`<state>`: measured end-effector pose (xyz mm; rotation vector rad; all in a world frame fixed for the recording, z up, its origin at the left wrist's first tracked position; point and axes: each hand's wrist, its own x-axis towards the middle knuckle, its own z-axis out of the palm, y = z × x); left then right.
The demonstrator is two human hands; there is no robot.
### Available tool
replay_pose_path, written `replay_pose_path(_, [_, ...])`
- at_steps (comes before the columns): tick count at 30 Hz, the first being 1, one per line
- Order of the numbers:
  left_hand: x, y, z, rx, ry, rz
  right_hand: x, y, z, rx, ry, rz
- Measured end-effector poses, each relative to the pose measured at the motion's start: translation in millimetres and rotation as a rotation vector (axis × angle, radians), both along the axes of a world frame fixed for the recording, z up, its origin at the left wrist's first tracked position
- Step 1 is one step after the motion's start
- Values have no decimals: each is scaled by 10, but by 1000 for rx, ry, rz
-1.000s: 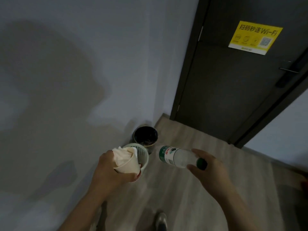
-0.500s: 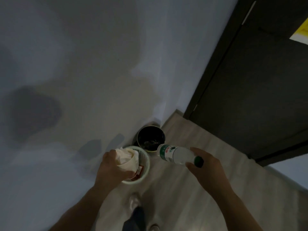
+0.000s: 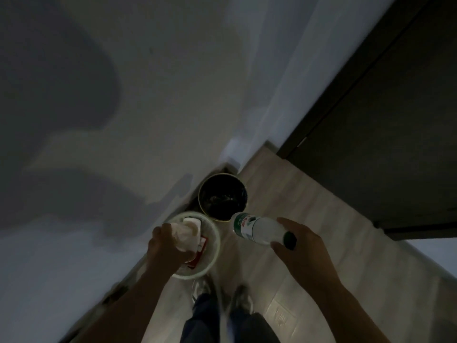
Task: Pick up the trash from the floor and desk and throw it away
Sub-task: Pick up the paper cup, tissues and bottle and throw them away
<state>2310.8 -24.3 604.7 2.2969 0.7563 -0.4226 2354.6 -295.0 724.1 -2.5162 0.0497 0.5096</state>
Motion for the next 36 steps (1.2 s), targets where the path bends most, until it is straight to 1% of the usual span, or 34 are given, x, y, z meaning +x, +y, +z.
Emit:
replay_pose_path(11, [408, 16, -956, -25, 180, -161, 740, 99, -838, -56, 59, 164])
replay_pose_path(16, [423, -35, -1166, -49, 248, -196, 960, 85, -1049, -98, 79, 219])
replay_pose_path(20, [428, -64, -1149, -100, 273, -156, 1076, 102, -1181, -119, 104, 248])
replay_pose_path(25, [386, -119, -1023, -58, 243, -165, 1229, 209, -1342, -120, 113, 252])
replay_pose_path(28, [385, -122, -943, -26, 216, -176, 1392, 322, -1460, -161, 127, 271])
replay_pose_path(32, [394, -82, -844, 6, 242, -206, 1601, 513, -1529, -168, 158, 321])
replay_pose_path(36, [470, -59, -634, 48, 270, -227, 1646, 619, -1431, -197, 164, 370])
